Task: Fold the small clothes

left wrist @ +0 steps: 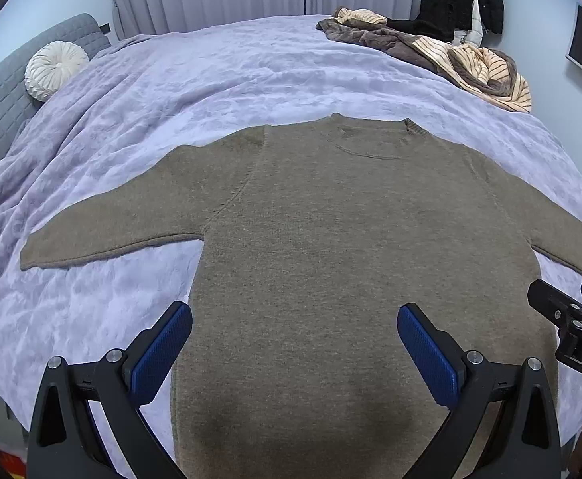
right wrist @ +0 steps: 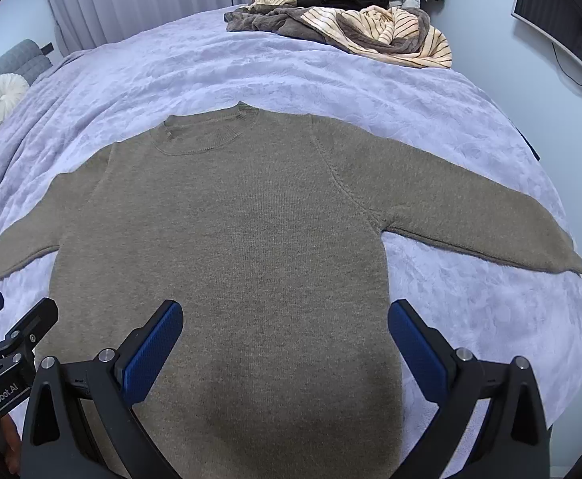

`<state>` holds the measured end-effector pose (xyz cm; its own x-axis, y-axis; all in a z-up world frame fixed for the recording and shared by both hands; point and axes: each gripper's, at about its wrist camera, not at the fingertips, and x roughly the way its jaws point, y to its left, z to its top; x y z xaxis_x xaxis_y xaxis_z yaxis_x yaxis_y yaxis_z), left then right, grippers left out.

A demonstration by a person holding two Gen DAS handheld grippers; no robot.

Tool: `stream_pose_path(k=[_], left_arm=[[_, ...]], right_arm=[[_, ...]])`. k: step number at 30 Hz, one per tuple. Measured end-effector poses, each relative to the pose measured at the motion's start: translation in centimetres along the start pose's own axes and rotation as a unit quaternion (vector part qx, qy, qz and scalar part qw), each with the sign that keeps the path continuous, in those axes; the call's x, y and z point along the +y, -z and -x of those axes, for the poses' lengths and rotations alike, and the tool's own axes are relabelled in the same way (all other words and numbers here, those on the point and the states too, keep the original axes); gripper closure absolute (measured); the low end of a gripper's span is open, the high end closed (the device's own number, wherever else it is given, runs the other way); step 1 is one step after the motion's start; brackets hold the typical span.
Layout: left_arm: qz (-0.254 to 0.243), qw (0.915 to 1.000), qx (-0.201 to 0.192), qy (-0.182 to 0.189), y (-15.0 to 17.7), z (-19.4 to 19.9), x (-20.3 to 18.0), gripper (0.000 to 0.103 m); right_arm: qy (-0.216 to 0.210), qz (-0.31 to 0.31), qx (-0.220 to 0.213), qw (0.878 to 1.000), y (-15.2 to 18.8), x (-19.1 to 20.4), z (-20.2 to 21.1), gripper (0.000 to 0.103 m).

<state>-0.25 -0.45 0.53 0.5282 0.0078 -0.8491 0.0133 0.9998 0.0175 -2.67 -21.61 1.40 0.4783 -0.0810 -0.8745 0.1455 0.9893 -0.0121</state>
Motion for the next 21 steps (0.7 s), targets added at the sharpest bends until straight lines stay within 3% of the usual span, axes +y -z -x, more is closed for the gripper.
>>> stream_pose_path(k=[21], left_arm=[[0.000,1.0000,-0.001,0.001,0.11,0.30,-0.02,0.000]], right_arm=[[0.001,0.000,0.000,1.000,0.19,0.09,-0.03,0.001]])
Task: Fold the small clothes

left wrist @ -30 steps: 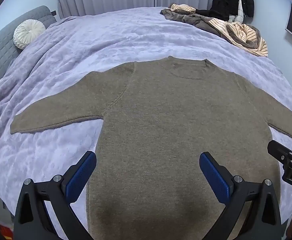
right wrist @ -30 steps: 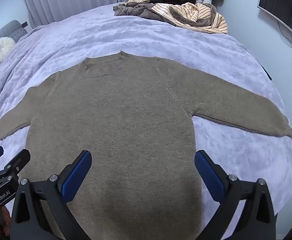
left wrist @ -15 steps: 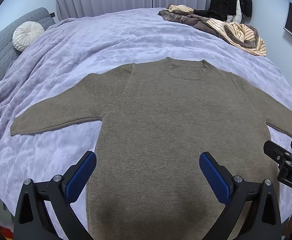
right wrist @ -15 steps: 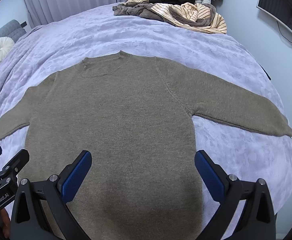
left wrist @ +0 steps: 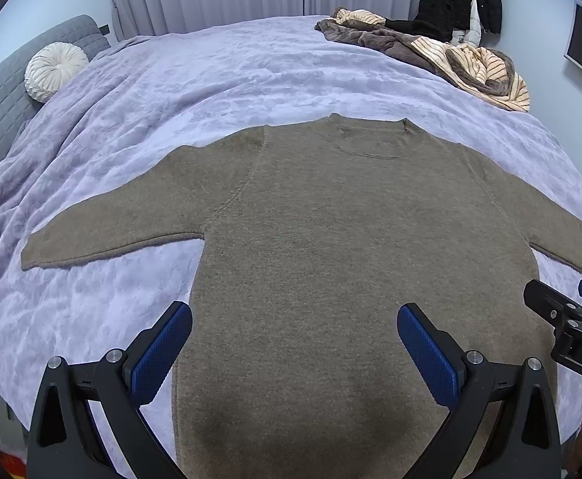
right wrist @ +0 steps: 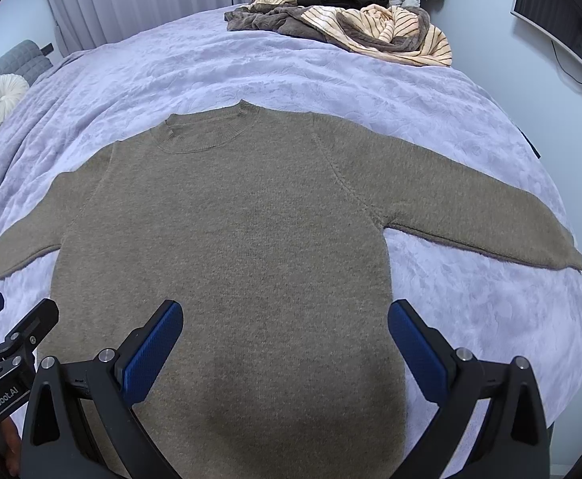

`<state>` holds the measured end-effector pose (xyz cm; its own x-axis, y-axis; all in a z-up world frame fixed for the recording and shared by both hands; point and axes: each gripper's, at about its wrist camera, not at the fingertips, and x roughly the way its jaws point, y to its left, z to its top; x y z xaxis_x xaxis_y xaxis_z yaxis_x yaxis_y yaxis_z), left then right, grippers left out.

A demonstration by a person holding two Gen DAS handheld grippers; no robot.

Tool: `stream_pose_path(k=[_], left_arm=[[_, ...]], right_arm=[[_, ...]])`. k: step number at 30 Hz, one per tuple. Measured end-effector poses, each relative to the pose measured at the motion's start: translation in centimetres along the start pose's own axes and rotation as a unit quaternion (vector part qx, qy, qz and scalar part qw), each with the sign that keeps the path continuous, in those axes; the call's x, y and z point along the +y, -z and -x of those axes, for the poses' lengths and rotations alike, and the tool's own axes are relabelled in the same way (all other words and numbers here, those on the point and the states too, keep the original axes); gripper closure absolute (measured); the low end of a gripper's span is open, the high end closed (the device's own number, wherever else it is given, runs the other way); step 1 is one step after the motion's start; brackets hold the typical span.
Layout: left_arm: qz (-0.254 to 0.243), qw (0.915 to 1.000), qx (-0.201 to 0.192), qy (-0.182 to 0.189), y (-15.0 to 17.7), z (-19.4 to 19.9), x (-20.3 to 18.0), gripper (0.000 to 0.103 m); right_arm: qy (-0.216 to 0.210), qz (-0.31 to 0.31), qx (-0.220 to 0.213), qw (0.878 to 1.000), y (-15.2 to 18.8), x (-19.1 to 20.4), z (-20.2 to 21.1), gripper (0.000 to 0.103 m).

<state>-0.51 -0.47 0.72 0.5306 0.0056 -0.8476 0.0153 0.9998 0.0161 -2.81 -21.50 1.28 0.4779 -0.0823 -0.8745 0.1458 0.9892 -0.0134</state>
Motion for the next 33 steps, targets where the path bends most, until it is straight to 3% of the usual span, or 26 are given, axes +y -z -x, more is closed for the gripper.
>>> stream_pose_path(k=[33], left_arm=[[-0.004,0.9999,0.011,0.000,0.65,-0.45,0.00,0.000]], right_arm=[[-0.001,-0.003,0.011,1.000,0.86,0.21,-0.81,0.001]])
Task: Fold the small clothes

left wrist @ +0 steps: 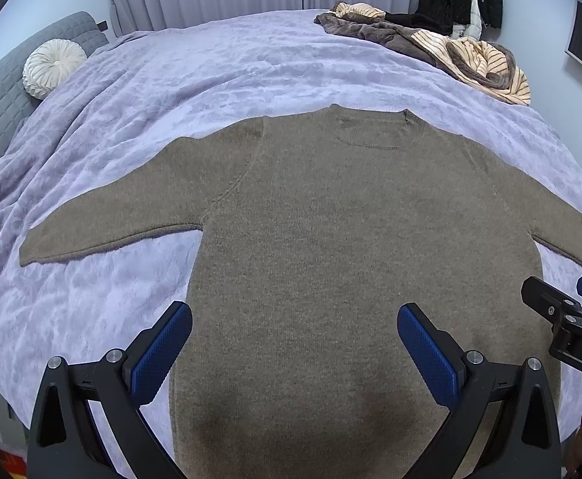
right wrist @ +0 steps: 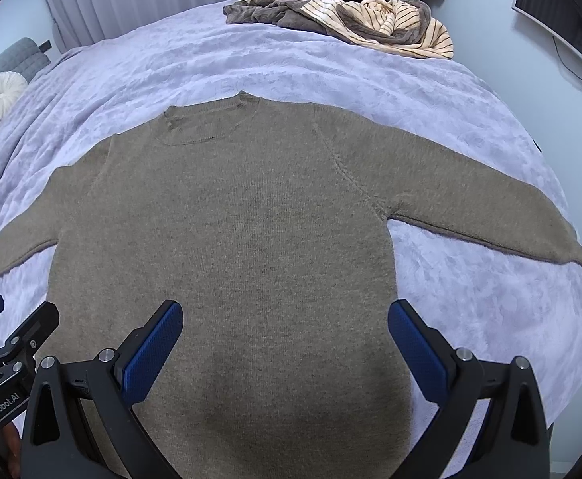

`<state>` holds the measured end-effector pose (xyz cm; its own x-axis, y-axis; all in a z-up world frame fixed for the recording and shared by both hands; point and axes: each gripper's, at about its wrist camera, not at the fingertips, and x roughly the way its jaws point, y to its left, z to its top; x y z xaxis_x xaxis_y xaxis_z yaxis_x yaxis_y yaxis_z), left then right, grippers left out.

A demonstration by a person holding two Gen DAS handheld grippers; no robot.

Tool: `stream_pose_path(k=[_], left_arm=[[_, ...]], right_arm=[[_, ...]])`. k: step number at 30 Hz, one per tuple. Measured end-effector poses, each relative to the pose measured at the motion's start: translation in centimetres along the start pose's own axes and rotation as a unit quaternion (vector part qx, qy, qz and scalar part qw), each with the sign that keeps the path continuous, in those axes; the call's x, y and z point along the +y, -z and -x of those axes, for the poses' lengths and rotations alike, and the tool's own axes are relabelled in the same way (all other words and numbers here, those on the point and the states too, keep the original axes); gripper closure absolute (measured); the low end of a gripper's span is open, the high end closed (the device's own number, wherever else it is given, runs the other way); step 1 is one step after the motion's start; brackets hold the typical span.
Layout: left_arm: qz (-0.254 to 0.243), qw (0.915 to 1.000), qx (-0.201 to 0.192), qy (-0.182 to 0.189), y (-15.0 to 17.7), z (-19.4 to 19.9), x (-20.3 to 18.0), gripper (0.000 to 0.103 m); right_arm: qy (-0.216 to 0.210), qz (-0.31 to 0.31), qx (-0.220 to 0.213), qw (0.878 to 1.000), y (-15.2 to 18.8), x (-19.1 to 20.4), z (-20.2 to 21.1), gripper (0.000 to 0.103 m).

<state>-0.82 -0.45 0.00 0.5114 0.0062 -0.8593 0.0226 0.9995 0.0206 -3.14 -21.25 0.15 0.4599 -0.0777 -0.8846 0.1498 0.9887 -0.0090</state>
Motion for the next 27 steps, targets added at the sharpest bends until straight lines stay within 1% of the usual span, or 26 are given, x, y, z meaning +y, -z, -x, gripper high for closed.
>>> stream_pose_path(k=[27], left_arm=[[0.009,0.9998,0.016,0.006,-0.1,-1.2,0.4,0.000]], right_arm=[[0.000,0.000,0.014,1.000,-0.5,0.1,-0.7,0.001]])
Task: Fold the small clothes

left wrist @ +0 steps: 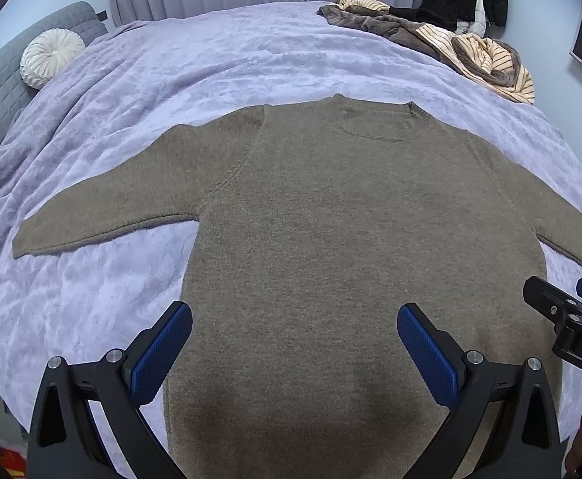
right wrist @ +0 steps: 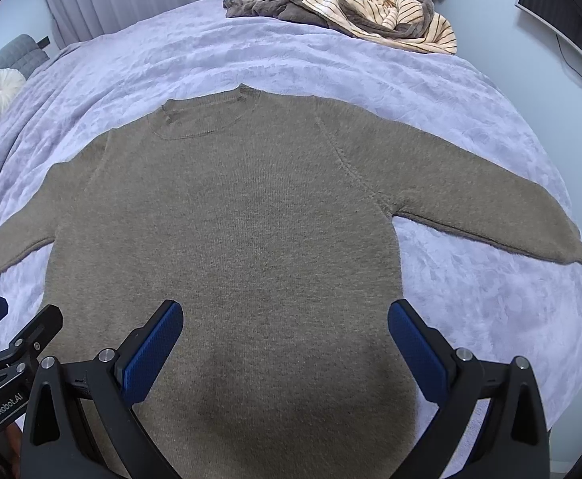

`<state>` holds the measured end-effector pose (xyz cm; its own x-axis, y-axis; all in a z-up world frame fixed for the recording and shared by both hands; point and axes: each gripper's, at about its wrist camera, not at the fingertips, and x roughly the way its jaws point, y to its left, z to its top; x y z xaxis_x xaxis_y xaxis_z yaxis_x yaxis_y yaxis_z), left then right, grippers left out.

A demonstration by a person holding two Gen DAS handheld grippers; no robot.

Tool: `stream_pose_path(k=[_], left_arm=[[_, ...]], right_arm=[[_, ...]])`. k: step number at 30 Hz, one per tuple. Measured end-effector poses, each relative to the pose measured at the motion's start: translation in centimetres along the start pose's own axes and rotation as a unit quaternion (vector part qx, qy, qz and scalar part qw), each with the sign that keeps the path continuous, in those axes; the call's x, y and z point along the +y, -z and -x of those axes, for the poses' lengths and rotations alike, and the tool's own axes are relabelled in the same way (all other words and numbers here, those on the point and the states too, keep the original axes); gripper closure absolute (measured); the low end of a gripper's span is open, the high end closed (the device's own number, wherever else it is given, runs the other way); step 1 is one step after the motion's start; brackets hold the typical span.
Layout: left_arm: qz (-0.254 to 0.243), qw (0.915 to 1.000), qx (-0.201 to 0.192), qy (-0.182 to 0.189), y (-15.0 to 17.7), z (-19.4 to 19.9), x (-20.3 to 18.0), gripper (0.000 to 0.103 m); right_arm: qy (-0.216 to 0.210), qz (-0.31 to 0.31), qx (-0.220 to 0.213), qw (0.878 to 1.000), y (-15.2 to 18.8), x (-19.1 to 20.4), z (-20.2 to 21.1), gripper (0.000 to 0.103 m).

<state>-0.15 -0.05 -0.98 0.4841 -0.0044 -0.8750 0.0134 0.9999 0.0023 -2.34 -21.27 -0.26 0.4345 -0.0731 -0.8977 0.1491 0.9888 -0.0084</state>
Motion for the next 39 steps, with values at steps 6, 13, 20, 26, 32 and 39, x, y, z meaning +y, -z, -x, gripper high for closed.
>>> stream_pose_path(k=[6,13,20,26,32,39], left_arm=[[0.003,1.0000,0.003,0.003,-0.1,-0.4,0.4,0.000],[-0.002,1.0000,0.006,0.003,-0.1,-0.8,0.6,0.000],[0.001,0.9999,0.009,0.008,-0.2,-1.4,1.1,0.000],[0.010,0.9997,0.013,0.019,-0.4,-2.2,2.2,0.000],[0.037,0.9981,0.020,0.044,-0.4,-3.5,4.9,0.000],[0.085,0.9937,0.063,0.038,-0.1,-6.6,12.0,0.000]], right_arm=[[0.000,0.003,0.006,1.000,0.0,0.2,-0.4,0.001],[0.002,0.005,0.013,1.000,-0.2,0.5,-0.9,0.001],[0.004,0.008,0.020,1.000,-0.1,1.0,-1.4,0.001],[-0.001,0.011,0.024,1.000,-0.1,1.5,-1.9,0.001],[-0.020,0.018,0.015,1.000,0.3,2.4,-2.0,0.001],[-0.039,0.048,0.007,0.998,1.5,5.0,-1.8,0.001]])
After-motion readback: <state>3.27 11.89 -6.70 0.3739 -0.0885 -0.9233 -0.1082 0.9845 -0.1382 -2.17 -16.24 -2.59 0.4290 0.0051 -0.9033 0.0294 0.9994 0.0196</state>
